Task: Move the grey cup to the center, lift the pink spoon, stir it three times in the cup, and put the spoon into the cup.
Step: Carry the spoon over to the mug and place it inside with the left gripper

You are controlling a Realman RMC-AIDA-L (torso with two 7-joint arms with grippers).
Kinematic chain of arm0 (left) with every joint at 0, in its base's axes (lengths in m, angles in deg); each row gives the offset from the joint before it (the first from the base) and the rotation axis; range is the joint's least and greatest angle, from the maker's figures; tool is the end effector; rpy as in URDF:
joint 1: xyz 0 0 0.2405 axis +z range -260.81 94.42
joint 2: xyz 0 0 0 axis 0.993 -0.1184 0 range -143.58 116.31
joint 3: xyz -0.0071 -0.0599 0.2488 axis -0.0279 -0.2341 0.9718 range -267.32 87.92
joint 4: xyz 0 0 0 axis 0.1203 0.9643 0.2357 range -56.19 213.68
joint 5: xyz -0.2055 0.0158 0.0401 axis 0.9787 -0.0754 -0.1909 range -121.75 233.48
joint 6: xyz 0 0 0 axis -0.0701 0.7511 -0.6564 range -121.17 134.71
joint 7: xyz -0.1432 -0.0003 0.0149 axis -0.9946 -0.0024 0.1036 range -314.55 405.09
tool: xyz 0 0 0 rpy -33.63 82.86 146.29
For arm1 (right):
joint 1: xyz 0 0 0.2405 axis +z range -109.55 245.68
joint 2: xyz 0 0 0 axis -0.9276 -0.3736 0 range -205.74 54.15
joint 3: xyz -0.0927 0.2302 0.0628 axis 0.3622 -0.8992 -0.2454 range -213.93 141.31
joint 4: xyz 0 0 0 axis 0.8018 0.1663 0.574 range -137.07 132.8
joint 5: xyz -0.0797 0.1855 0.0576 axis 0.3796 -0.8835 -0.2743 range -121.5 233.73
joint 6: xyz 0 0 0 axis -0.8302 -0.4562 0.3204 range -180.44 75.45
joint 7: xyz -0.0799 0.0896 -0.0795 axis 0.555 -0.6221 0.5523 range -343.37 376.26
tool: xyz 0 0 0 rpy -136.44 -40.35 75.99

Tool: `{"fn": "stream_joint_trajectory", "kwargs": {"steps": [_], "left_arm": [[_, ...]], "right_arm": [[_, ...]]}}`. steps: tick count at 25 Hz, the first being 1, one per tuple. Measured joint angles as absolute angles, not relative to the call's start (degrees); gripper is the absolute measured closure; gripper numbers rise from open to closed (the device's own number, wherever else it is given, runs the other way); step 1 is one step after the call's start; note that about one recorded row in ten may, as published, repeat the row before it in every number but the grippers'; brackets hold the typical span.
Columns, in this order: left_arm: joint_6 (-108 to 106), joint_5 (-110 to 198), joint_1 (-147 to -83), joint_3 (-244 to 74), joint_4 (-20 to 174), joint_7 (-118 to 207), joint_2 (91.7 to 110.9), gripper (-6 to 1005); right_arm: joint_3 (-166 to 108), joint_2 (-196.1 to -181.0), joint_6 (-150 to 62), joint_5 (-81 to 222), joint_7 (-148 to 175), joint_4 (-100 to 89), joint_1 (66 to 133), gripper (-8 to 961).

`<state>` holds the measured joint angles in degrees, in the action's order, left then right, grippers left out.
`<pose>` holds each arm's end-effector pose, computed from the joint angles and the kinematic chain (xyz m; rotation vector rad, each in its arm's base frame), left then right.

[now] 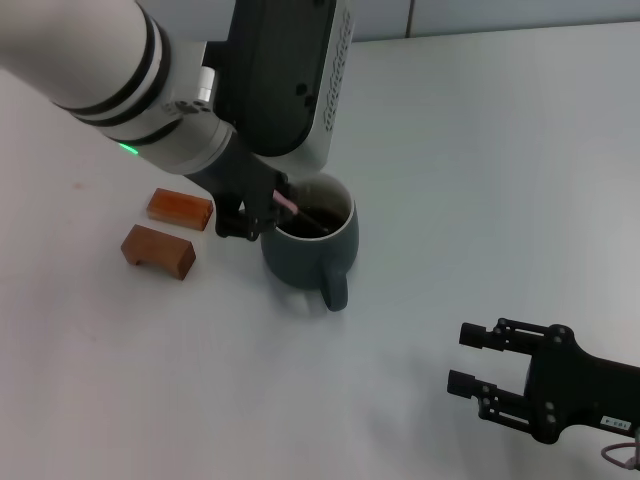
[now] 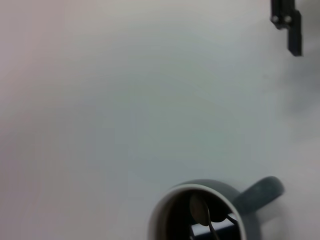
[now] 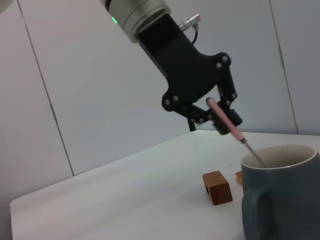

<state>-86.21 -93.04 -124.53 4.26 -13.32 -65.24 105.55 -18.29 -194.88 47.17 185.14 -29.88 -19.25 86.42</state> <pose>-0.0785 0.3369 -0.0179 -2.7907 0.6040 0.7073 0.3222 0.2074 -0.0384 -2.6481 0.5529 0.9351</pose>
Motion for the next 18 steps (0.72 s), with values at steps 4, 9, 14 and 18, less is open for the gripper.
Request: {"fn": "stream_joint_trajectory", "kwargs": {"steps": [4, 9, 14, 18], "left_arm": [[-83.93, -93.83, -124.77, 4.46, -12.08, -65.53, 105.54, 866], [-83.97, -96.86, -125.51, 4.07, -11.06, -66.32, 105.54, 867], [-86.5, -97.54, -125.73, 3.62, -11.09, -66.51, 105.54, 867], [-88.08, -97.11, -125.76, 3.58, -11.39, -66.52, 105.54, 867]], "right_arm": [[-18.25, -194.88, 47.17, 185.25, -29.88, -19.13, 86.33, 371], [-18.19, -194.88, 47.18, 185.3, -29.87, -19.05, 86.33, 370], [-18.15, -194.84, 47.17, 185.38, -29.87, -19.0, 86.34, 371], [-18.1, -194.82, 47.17, 185.4, -29.87, -19.0, 86.34, 371]]}}
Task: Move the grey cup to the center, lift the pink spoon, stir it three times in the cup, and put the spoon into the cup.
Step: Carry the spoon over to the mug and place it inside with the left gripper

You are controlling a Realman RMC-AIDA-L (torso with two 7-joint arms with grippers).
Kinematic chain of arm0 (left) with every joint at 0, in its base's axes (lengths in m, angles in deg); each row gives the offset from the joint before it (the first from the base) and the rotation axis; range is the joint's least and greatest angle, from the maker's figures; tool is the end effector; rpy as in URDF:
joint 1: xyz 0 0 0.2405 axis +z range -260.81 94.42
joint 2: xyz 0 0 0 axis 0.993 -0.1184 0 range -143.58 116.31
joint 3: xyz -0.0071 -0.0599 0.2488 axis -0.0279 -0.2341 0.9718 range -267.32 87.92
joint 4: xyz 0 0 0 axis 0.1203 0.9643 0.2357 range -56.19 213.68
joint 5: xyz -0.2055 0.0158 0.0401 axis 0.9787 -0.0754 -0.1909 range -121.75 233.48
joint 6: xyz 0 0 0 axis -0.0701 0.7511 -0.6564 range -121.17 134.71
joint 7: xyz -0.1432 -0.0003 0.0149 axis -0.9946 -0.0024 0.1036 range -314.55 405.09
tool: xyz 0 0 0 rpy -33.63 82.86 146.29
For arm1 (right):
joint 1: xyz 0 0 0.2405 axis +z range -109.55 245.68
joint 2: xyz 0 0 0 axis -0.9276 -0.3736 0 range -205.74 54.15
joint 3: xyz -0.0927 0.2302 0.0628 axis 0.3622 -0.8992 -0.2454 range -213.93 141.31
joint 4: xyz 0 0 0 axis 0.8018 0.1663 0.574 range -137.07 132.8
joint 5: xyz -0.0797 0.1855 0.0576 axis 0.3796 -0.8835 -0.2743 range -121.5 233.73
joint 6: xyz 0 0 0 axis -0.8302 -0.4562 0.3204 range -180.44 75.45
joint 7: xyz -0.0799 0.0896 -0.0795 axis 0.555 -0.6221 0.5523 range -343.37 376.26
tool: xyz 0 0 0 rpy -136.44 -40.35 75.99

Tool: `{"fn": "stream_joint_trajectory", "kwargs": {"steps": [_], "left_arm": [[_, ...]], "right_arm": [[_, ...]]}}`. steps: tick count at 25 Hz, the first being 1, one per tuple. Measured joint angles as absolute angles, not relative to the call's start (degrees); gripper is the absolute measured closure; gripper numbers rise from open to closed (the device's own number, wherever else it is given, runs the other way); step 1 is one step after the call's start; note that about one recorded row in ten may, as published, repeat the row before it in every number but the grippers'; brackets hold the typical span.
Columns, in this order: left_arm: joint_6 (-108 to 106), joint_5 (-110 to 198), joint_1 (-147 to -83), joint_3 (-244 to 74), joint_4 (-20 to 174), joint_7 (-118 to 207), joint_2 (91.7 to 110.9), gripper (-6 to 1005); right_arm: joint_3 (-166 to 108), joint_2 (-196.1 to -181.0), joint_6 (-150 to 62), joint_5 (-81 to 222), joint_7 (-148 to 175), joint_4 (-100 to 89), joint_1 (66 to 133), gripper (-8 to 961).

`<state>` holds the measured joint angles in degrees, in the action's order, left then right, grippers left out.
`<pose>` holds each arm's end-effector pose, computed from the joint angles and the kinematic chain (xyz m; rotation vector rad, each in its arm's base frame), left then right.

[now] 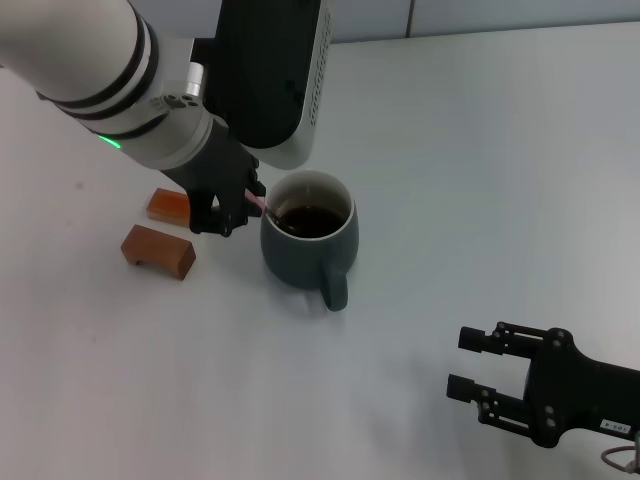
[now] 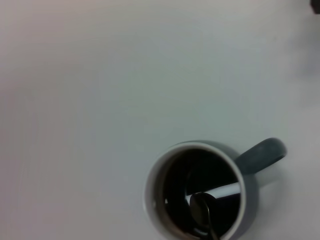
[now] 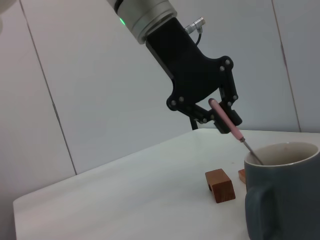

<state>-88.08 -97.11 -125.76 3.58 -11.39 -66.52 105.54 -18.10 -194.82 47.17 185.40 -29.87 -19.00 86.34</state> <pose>-0.0879 0.3441 -0.0131 -2.7634 0.5340 0.8197 0.3224 0.2058 -0.0393 -2.6555 0.5577 0.9348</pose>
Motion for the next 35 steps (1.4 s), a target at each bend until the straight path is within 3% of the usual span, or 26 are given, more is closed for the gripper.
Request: {"fn": "stream_joint_trajectory", "kwargs": {"steps": [35], "left_arm": [[-87.32, -93.1, -125.93, 3.28, -11.0, -67.93, 105.54, 867]], "right_arm": [[-17.67, -194.84, 47.3, 185.49, -29.87, -18.67, 86.16, 370]]}}
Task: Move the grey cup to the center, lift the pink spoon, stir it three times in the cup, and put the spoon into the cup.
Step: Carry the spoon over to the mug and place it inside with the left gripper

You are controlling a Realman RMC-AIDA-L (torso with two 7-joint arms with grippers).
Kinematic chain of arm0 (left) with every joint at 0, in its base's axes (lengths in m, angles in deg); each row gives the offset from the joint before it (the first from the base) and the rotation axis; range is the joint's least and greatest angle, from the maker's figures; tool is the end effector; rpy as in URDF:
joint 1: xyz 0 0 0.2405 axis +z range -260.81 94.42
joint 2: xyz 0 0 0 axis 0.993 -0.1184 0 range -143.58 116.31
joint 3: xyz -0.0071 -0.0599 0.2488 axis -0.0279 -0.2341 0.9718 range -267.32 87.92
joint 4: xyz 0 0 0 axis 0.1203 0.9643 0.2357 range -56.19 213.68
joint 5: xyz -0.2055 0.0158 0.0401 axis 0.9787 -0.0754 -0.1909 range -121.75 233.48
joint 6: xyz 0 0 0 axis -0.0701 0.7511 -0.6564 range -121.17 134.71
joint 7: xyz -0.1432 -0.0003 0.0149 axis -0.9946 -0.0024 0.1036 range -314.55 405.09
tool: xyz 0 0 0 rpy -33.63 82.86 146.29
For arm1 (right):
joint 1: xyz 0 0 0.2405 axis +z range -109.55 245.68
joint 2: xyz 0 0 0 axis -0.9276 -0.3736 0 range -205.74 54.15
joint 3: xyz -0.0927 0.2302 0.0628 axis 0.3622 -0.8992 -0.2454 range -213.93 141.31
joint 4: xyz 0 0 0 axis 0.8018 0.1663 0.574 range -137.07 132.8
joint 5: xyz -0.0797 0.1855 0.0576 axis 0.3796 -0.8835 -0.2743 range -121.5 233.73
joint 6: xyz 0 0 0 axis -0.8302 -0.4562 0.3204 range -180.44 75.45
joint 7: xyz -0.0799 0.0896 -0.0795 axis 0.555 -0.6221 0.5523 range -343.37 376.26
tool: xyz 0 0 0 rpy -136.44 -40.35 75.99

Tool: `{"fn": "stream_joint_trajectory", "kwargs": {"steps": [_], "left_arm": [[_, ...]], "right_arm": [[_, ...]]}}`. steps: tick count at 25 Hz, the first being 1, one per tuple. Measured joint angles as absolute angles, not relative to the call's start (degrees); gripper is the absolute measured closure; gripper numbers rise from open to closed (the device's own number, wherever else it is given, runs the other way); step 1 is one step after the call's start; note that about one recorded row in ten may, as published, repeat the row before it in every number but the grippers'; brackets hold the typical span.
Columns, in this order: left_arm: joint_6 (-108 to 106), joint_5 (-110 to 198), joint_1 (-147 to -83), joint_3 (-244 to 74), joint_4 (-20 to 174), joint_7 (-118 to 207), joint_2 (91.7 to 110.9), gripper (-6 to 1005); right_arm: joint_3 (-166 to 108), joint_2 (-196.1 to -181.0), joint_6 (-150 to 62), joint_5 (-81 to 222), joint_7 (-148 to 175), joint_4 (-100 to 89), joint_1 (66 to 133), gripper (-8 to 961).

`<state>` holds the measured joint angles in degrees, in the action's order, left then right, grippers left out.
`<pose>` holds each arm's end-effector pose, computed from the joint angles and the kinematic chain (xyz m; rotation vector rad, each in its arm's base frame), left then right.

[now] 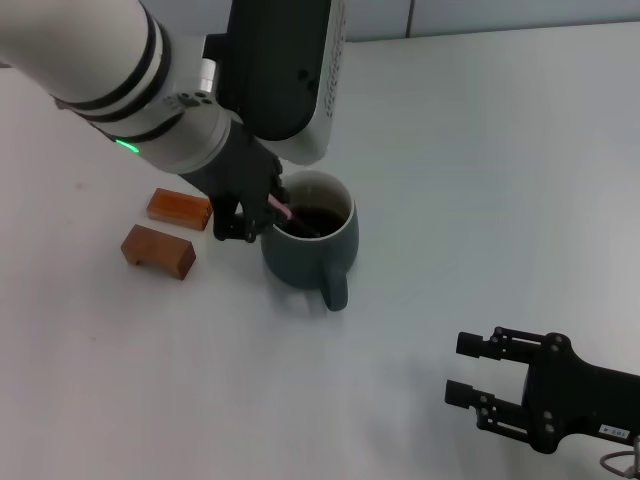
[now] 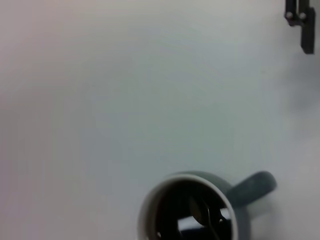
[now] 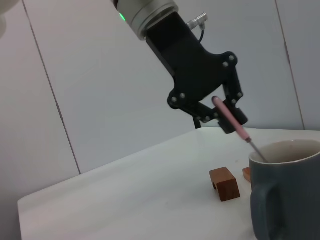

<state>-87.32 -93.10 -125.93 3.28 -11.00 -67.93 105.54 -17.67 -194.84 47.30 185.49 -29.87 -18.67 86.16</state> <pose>-0.0812 0.3405 -0.0183 -2.8161 0.5069 0.7287 0.3220 0.2033 -0.0409 -2.6639 0.5647 0.9407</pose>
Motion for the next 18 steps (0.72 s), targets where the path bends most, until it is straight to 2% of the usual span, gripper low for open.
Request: {"fn": "stream_joint_trajectory", "kwargs": {"steps": [9, 18], "left_arm": [[-83.26, -95.0, -125.53, 3.61, -9.63, -68.61, 105.54, 867], [-88.72, -96.08, -125.98, 2.81, -10.0, -69.33, 105.54, 867]], "right_arm": [[-17.67, -194.8, 47.7, 185.5, -29.87, -18.66, 86.05, 370], [-17.67, -194.75, 47.72, 185.57, -29.87, -18.66, 85.98, 371]]}}
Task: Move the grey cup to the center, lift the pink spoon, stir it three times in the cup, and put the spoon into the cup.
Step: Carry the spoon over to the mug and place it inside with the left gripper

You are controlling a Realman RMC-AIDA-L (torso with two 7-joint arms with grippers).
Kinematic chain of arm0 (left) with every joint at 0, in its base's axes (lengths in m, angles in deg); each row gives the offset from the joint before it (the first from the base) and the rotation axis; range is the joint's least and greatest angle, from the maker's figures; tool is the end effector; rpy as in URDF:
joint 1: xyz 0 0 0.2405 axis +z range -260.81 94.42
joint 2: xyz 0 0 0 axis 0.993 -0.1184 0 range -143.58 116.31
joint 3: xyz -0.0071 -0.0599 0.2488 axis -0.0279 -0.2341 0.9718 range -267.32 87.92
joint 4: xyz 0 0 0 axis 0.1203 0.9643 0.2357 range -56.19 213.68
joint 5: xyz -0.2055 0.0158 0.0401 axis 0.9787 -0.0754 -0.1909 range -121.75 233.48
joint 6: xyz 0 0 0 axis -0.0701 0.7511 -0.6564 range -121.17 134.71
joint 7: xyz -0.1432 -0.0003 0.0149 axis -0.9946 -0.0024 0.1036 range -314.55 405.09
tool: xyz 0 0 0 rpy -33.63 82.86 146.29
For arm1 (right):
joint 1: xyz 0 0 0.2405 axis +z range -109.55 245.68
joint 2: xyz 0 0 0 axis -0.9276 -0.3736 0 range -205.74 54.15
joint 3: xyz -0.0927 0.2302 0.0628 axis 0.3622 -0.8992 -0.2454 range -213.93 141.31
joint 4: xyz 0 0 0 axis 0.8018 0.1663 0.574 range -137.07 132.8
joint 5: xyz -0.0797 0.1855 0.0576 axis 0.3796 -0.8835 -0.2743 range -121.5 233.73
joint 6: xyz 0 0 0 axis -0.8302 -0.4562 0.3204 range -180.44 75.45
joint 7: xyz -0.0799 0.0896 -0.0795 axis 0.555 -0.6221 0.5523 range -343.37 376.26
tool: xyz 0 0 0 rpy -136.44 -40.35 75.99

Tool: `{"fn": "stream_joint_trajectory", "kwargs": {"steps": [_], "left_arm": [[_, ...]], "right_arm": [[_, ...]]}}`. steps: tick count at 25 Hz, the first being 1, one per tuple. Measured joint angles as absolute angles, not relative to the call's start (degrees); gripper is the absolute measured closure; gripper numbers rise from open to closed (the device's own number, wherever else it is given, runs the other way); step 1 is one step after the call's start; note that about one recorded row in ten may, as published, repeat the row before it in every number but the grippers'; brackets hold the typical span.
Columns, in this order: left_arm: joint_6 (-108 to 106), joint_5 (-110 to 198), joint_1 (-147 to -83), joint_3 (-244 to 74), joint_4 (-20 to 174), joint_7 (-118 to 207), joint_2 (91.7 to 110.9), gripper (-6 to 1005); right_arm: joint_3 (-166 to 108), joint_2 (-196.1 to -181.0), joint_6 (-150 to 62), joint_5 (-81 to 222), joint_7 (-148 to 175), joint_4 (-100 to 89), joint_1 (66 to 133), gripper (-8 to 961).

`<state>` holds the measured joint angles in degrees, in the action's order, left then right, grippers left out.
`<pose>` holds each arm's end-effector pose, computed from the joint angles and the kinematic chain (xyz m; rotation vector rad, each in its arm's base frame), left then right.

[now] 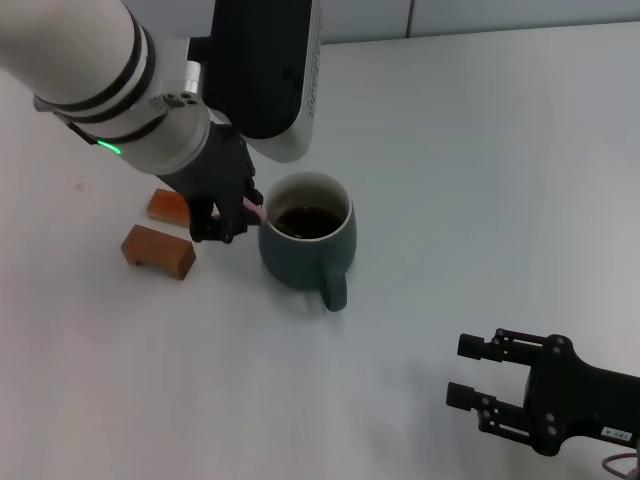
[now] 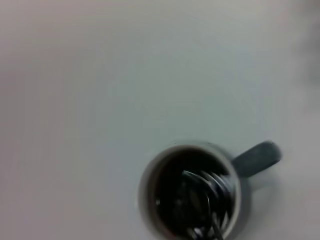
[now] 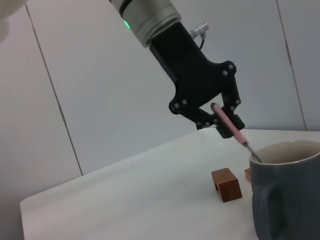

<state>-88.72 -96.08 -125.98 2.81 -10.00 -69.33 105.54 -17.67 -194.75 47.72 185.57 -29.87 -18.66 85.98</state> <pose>-0.0915 0.3439 -0.0143 -2.7967 0.4311 0.8077 0.3222 0.2018 -0.0401 -2.6653 0.5656 0.9465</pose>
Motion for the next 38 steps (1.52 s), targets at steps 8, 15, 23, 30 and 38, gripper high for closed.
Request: {"fn": "stream_joint_trajectory", "kwargs": {"steps": [8, 15, 23, 30, 38], "left_arm": [[-84.81, -92.62, -125.32, 3.79, -9.81, -69.33, 105.54, 867], [-82.07, -93.69, -125.0, 4.09, -8.81, -69.92, 105.54, 867], [-84.81, -96.53, -125.37, 3.3, -9.19, -70.79, 105.54, 867], [-86.17, -92.52, -124.89, 2.89, -9.99, -70.8, 105.49, 854], [-85.48, -92.14, -124.66, 2.89, -9.07, -71.1, 105.45, 807]], "right_arm": [[-17.68, -194.71, 47.71, 185.58, -29.87, -18.66, 85.99, 371], [-17.66, -194.71, 47.81, 185.58, -29.87, -18.66, 85.89, 371], [-17.59, -194.71, 47.88, 185.58, -29.87, -18.66, 85.74, 370], [-17.58, -194.71, 47.88, 185.6, -29.87, -18.66, 85.72, 370], [-17.59, -194.71, 47.92, 185.73, -29.87, -18.66, 85.81, 370]]}}
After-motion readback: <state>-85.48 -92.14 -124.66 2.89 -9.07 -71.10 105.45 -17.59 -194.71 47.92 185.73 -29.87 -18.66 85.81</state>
